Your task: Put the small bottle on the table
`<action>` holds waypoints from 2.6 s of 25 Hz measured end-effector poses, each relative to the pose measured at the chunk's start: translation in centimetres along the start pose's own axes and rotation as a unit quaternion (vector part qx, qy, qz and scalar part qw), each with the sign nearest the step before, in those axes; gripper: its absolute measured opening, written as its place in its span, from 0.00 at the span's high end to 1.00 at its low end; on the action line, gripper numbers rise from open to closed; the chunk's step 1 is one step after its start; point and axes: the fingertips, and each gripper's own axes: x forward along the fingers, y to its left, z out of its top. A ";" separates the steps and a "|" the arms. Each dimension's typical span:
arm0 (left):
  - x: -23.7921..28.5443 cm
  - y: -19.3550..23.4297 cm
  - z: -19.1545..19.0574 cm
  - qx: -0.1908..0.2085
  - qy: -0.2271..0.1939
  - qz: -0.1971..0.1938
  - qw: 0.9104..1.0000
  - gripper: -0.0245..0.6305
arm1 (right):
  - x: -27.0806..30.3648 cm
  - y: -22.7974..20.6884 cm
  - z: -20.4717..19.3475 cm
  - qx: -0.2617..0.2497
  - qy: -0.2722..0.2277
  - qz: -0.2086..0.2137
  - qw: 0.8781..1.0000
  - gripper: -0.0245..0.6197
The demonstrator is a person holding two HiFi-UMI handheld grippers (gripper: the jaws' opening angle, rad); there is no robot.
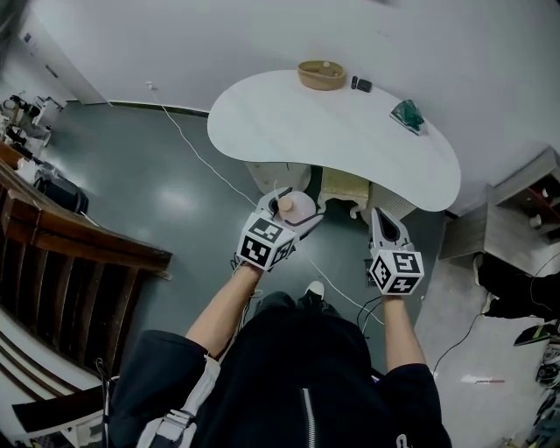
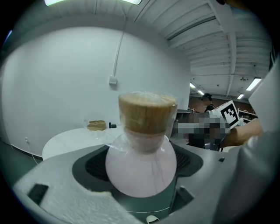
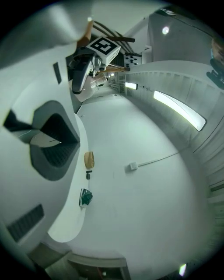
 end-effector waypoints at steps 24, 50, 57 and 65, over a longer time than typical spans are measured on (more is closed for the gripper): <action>18.3 8.9 7.1 0.014 0.011 -0.043 0.999 0.35 | 14.6 -12.6 3.6 0.007 0.017 -0.033 0.999 0.96; 29.4 16.6 2.1 -0.022 0.077 -0.081 0.993 0.35 | 27.0 -17.1 -1.9 0.062 0.104 -0.051 0.991 0.96; 31.5 17.3 0.1 0.003 0.092 -0.087 0.992 0.35 | 28.4 -17.8 -2.8 0.071 0.118 -0.065 0.988 0.96; 34.5 17.1 -1.6 0.023 0.110 -0.102 0.988 0.35 | 28.5 -19.6 -2.7 0.080 0.121 -0.091 0.985 0.96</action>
